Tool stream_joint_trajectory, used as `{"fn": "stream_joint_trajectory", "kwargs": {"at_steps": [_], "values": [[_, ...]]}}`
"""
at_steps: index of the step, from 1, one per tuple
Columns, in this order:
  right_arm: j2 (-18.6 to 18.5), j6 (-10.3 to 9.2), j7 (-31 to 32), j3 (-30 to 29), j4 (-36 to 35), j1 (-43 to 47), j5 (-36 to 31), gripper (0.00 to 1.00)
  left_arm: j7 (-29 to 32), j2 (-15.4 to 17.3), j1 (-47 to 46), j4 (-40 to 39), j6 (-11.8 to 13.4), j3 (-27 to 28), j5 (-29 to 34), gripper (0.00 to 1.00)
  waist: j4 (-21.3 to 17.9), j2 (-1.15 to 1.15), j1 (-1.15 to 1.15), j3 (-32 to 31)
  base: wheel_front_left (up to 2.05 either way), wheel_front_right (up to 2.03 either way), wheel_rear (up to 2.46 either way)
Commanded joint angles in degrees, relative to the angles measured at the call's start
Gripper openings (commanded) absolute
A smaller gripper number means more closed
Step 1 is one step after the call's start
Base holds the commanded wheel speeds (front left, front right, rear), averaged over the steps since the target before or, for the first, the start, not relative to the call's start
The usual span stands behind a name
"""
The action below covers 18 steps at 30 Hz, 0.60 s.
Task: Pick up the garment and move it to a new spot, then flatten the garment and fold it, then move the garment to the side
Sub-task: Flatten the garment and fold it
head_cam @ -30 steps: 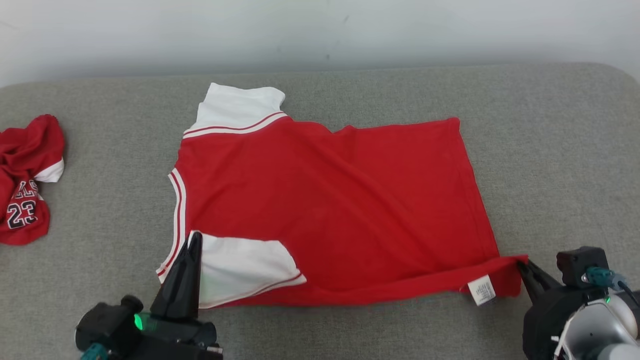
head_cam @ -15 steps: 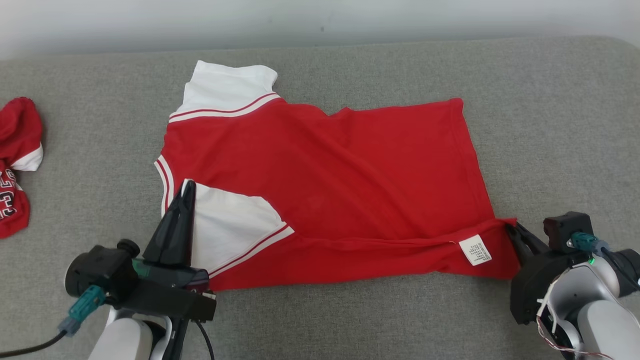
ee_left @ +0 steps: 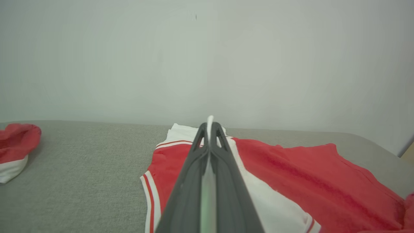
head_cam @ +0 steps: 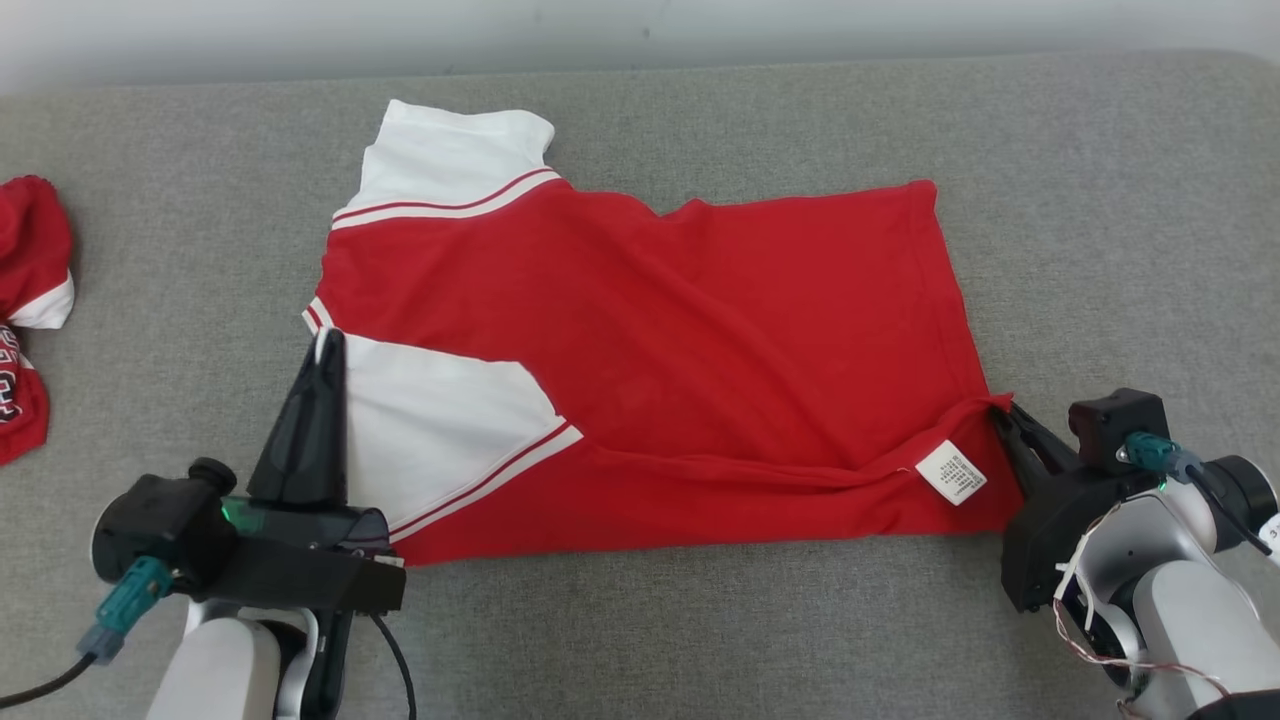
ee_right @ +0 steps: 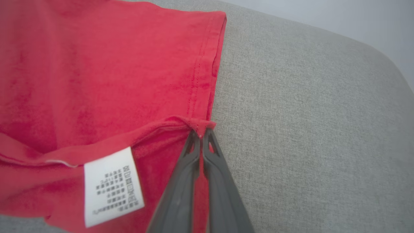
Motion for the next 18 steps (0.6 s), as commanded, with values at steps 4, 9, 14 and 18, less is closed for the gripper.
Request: {"fn": "stream_joint_trajectory", "kwargs": {"at_steps": [4,9,14,18], "values": [[-0.4,-0.11,0.3,0.0,1.0,-1.2,0.3,0.00,-0.1,-1.9,0.3,0.4,0.2,4.0,2.0,0.00,0.5,-0.01,0.00,0.2,0.00,0.00,0.00],[-0.1,-0.11,0.5,0.1,1.3,-1.5,0.0,0.00,-0.1,-2.7,1.1,2.0,0.2,4.1,2.6,0.00,0.7,-0.01,0.00,0.4,0.00,0.00,0.00],[0.5,-0.11,-0.4,-1.0,0.9,-1.9,-0.7,0.00,-0.1,-3.2,0.4,3.3,0.2,5.0,3.4,0.00,0.8,-0.01,0.00,0.5,0.00,0.00,0.00],[1.3,-0.11,-0.6,-1.9,1.3,-2.0,-1.4,0.00,-0.1,-3.6,-0.2,4.9,0.2,5.3,3.9,0.00,0.7,-0.01,0.00,0.5,0.00,0.00,0.00]]}}
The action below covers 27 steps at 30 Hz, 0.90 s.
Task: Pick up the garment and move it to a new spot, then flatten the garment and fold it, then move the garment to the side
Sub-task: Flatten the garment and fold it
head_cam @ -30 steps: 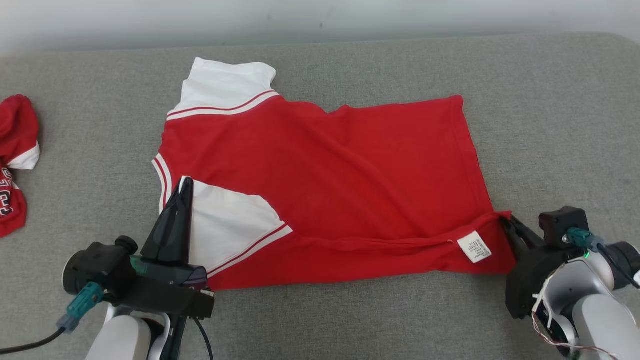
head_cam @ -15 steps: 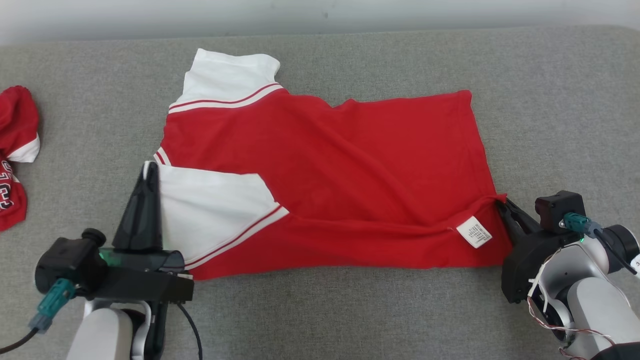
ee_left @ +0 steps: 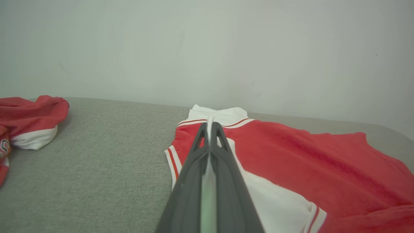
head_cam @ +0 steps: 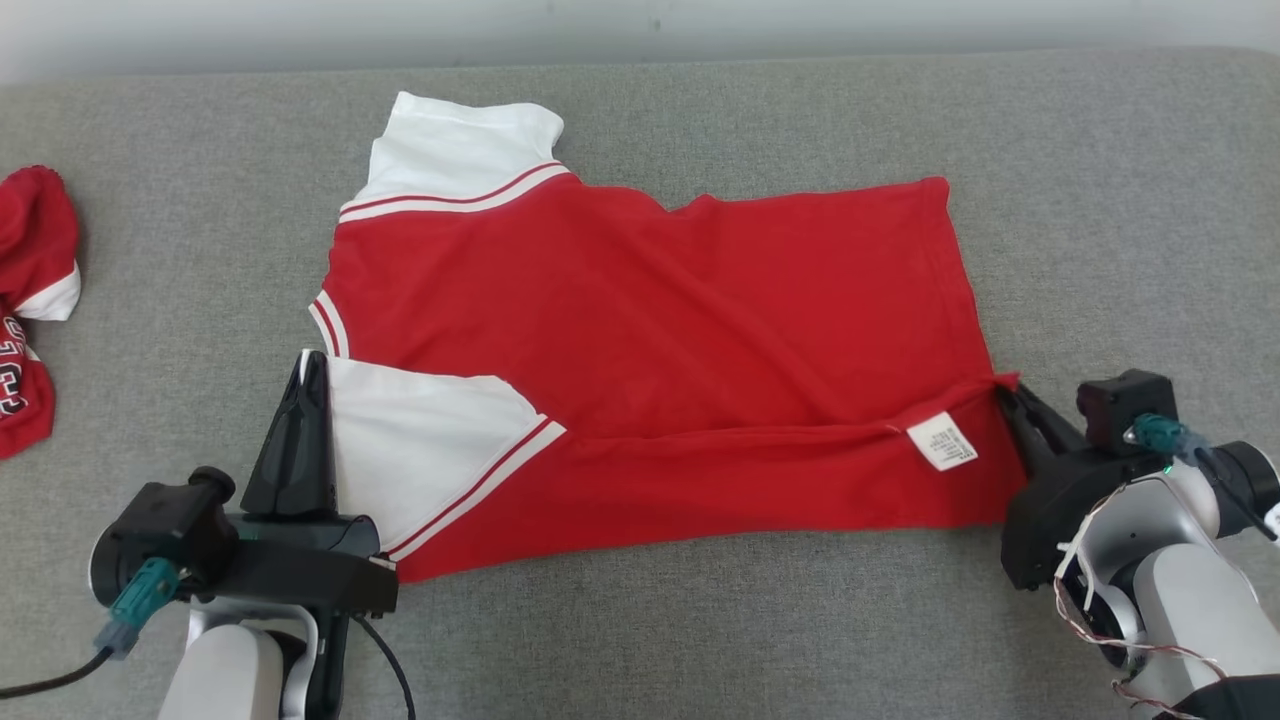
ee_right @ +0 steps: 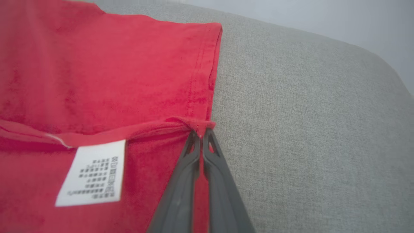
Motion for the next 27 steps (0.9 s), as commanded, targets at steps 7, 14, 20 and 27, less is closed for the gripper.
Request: {"fn": "stream_joint_trajectory", "kwargs": {"at_steps": [7,14,20,27], "values": [[3.7,-0.11,0.5,-3.8,2.1,-1.3,-2.8,1.00,-0.1,-1.5,-3.4,3.1,0.2,2.9,4.4,1.00,0.1,-0.01,0.00,-0.5,0.00,0.00,0.00],[5.1,-0.11,3.0,-5.2,-1.0,0.7,-1.5,1.00,-0.1,-1.2,-1.1,4.3,0.2,3.5,10.4,1.00,0.2,-0.01,0.00,-2.2,0.00,0.00,0.00],[4.5,-0.11,9.5,-6.7,-8.8,6.3,1.7,1.00,0.1,1.1,4.2,10.0,0.2,1.1,14.0,1.00,0.3,-0.01,0.00,-3.5,0.00,0.00,0.00],[5.4,-0.11,15.9,-9.1,-15.2,11.1,1.0,1.00,6.3,0.7,4.9,15.2,1.9,0.7,13.7,1.00,0.6,-0.01,0.00,-4.1,0.00,0.00,0.00]]}}
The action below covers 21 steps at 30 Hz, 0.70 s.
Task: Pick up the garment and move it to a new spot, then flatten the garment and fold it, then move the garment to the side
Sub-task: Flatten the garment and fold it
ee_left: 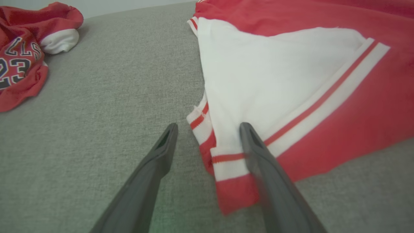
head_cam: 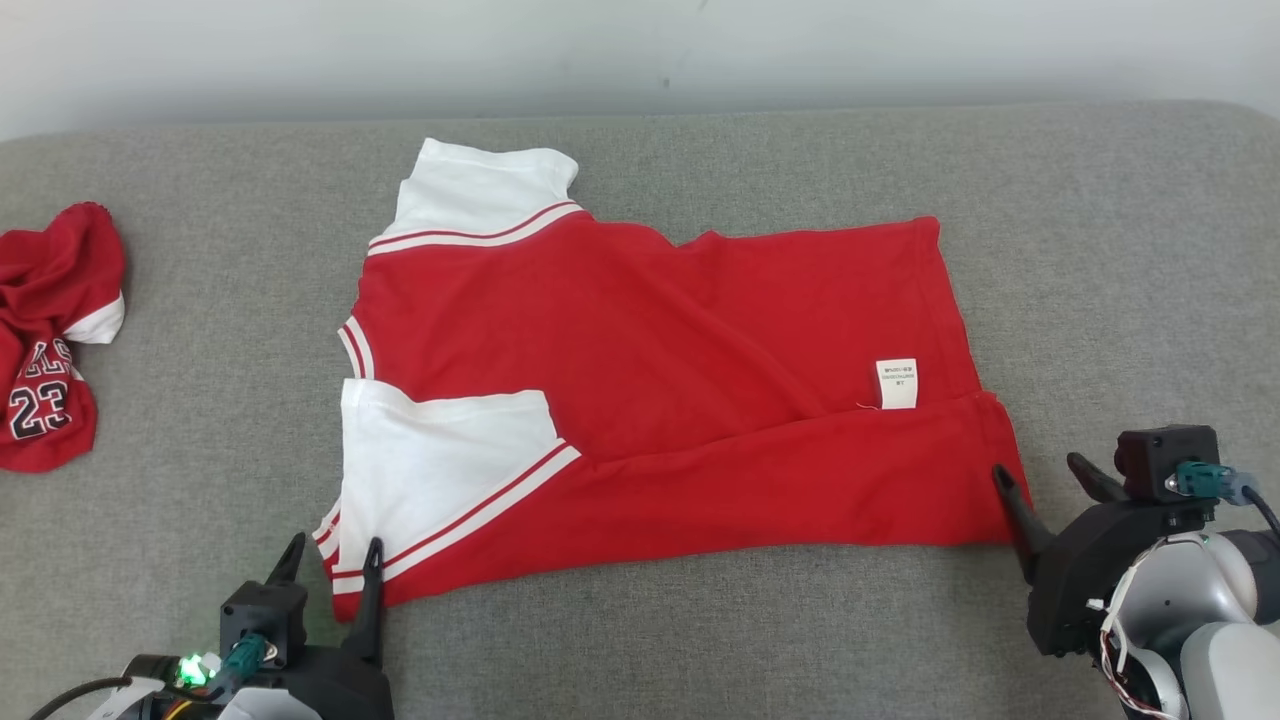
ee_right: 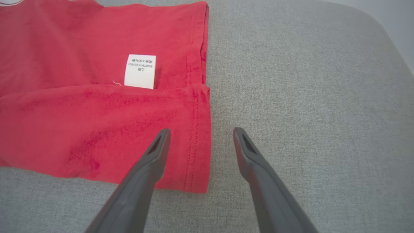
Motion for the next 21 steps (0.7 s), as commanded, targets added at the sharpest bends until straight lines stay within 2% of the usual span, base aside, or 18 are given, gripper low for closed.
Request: {"fn": "stream_joint_trajectory", "kwargs": {"at_steps": [1,7,13,15,16,17,18,21], "values": [[0.7,-0.11,0.8,0.1,-0.7,0.9,-0.3,1.00,1.0,-0.2,-0.7,0.7,0.7,0.3,-0.5,1.00,-0.1,0.00,0.01,-0.1,0.00,0.00,0.00],[2.2,-0.12,5.4,0.7,-2.6,1.3,-0.7,1.00,6.6,-1.3,-0.9,3.6,1.6,1.2,-2.7,1.00,-0.5,0.00,0.01,-0.2,0.00,0.00,0.00],[3.2,-0.12,9.3,-0.9,-3.6,2.3,-2.3,1.00,15.5,-2.6,1.0,5.9,2.9,2.4,-6.1,1.00,-0.6,0.00,0.01,-0.2,0.00,0.00,0.00],[3.7,-0.12,10.0,-1.4,-3.9,1.8,-2.6,1.00,17.7,-3.1,1.5,5.9,2.3,1.9,-7.2,1.00,-0.6,0.00,0.01,-0.1,0.00,0.00,0.00],[3.8,-0.12,10.1,-1.6,-3.9,1.5,-3.0,1.00,18.2,-3.2,1.6,5.7,2.2,1.7,-7.5,0.96,-0.7,0.00,0.01,0.0,0.00,0.00,0.00],[4.1,-0.12,10.6,-1.8,-3.6,1.2,-3.1,1.00,18.5,-3.3,1.7,5.4,2.2,1.6,-7.6,0.12,-0.8,0.00,0.01,0.0,0.00,0.00,0.00],[4.4,-0.12,11.2,-2.2,-3.2,1.0,-3.5,1.00,18.6,-3.3,1.7,5.3,2.0,1.2,-7.5,0.00,-0.8,0.00,0.01,0.1,0.00,0.00,0.00],[4.8,-0.12,12.2,-2.0,-1.8,-0.1,-3.4,1.00,18.6,-3.3,1.9,5.0,1.7,0.7,-7.7,0.00,-0.9,0.00,0.01,0.4,0.00,0.00,0.00]]}}
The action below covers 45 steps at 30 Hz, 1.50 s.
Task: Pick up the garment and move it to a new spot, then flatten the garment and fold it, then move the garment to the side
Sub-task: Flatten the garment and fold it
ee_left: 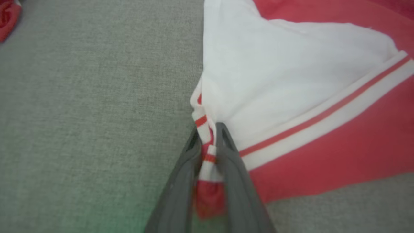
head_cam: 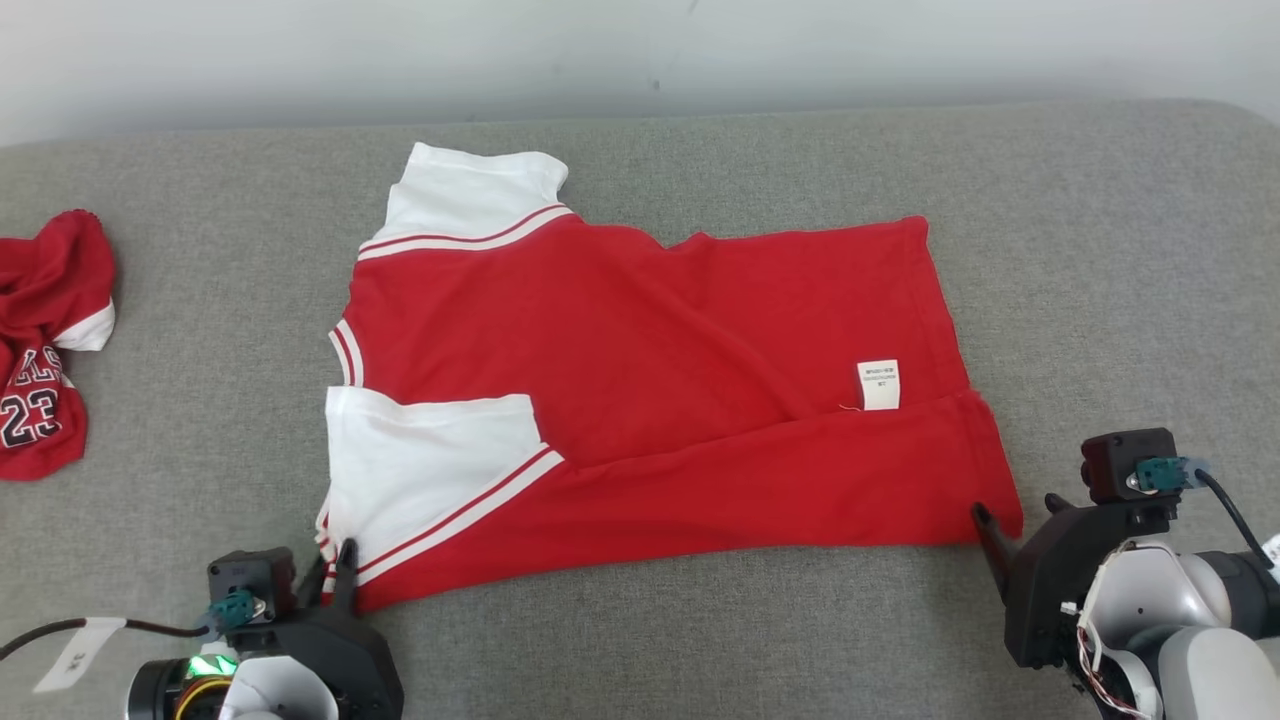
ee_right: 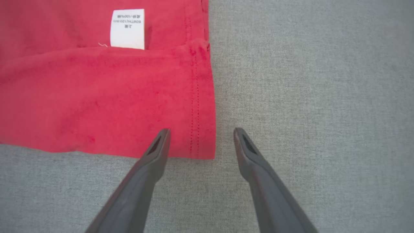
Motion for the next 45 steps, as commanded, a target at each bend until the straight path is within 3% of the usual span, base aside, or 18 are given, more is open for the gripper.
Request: {"fn": "stream_joint_trajectory", "kwargs": {"at_steps": [1,11,12,13,14,15,16,25,33,45], "values": [[0.4,-0.12,0.3,-0.1,0.8,-1.0,0.1,1.00,2.5,-0.6,3.9,3.1,0.0,-0.9,-0.3,0.00,-0.1,0.01,0.01,0.2,0.00,0.00,0.00],[1.2,-0.12,0.9,0.6,6.1,-4.2,0.8,1.00,1.2,-0.4,3.0,2.8,0.3,-2.1,0.0,0.00,0.5,0.01,0.01,0.6,0.00,0.00,0.00],[1.4,-0.12,0.9,0.8,6.4,-4.2,1.2,0.82,1.0,-0.4,3.1,2.7,0.4,-2.1,-0.1,0.00,0.5,0.01,0.01,0.5,0.00,0.00,0.00],[1.5,-0.12,0.9,1.0,6.6,-4.1,1.4,0.44,0.9,-0.3,3.1,2.6,0.4,-2.2,-0.1,0.00,0.5,0.01,0.01,0.5,0.00,0.00,0.00],[1.5,-0.12,1.2,0.9,6.9,-3.8,1.3,0.32,0.9,-0.2,3.2,2.5,0.5,-2.2,-0.2,0.00,0.5,0.01,0.01,0.4,0.00,0.00,0.00],[1.5,-0.12,1.3,0.9,7.1,-3.5,1.1,0.09,0.8,-0.2,3.3,2.4,0.6,-2.2,-0.3,0.00,0.5,0.01,0.01,0.3,0.00,0.00,0.00],[1.5,-0.12,1.2,1.0,7.0,-3.3,1.1,0.00,0.7,-0.2,3.5,2.3,0.6,-2.3,-0.4,0.00,0.5,0.01,0.01,0.3,0.00,0.00,0.00],[1.5,-0.12,1.4,1.1,6.7,-1.6,1.8,0.00,0.6,0.1,4.0,1.4,1.0,-2.6,-0.9,0.00,-0.1,0.01,0.01,-0.2,0.00,0.00,0.00],[-0.5,-0.12,-3.6,1.8,2.7,0.1,2.8,0.00,-0.2,0.2,5.2,-0.7,1.3,-2.3,-1.7,0.00,0.0,0.01,0.01,-0.9,0.00,0.00,0.00],[-9.1,-0.12,-4.6,5.3,-1.6,6.8,5.0,0.00,-1.5,0.6,12.1,-9.0,2.4,-1.3,-3.8,0.00,0.1,0.01,0.01,-2.5,0.00,0.00,0.00]]}}
